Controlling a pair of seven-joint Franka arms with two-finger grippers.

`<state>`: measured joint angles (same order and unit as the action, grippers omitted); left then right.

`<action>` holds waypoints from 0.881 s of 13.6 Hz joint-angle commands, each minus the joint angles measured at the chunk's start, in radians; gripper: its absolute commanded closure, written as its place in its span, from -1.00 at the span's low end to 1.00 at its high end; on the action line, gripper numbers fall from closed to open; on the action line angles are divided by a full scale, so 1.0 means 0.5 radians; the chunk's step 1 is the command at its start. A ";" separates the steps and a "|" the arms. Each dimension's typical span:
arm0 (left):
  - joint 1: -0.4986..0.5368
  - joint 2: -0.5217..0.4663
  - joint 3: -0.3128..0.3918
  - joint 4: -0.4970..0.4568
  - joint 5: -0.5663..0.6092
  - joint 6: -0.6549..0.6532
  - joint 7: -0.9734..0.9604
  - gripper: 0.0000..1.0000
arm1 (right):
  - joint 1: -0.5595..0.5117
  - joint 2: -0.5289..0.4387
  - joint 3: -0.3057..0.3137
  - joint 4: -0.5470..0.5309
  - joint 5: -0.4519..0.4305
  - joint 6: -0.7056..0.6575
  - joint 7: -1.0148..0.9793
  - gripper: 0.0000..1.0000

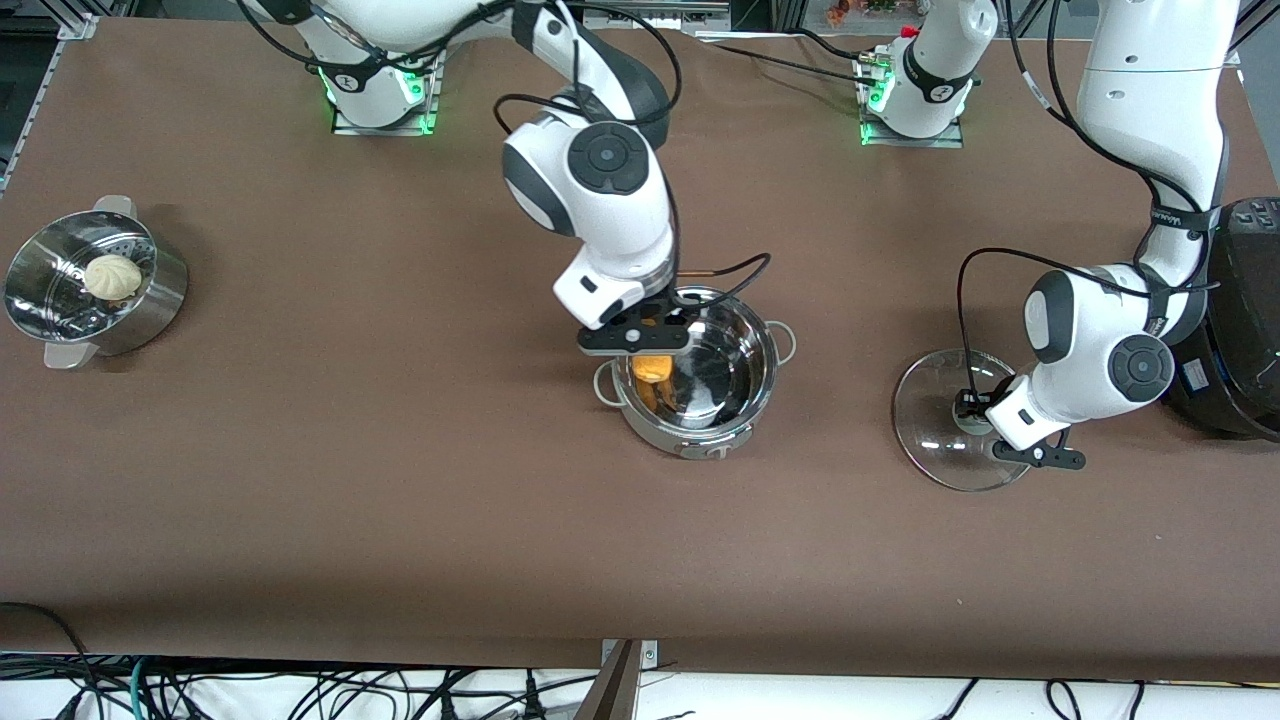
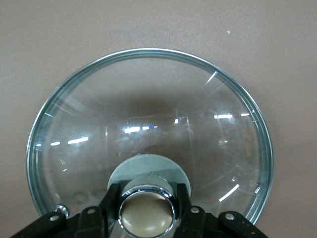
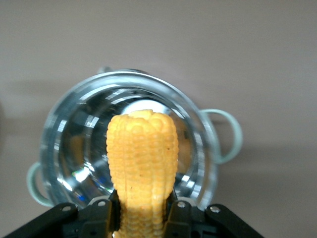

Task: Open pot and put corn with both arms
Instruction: 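Move the corn over the pot while the left gripper sets the lid down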

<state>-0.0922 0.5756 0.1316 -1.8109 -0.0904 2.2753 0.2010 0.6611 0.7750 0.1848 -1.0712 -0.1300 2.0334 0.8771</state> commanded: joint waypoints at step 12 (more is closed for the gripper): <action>-0.006 -0.831 0.025 -0.560 0.015 0.018 0.012 -1.00 | 0.049 0.331 -0.032 0.142 -0.035 0.468 0.071 0.74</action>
<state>-0.0918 0.2739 0.1388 -2.0210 -0.0904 2.2755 0.2011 0.6728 0.9089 0.1689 -1.0459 -0.1303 2.2610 0.8944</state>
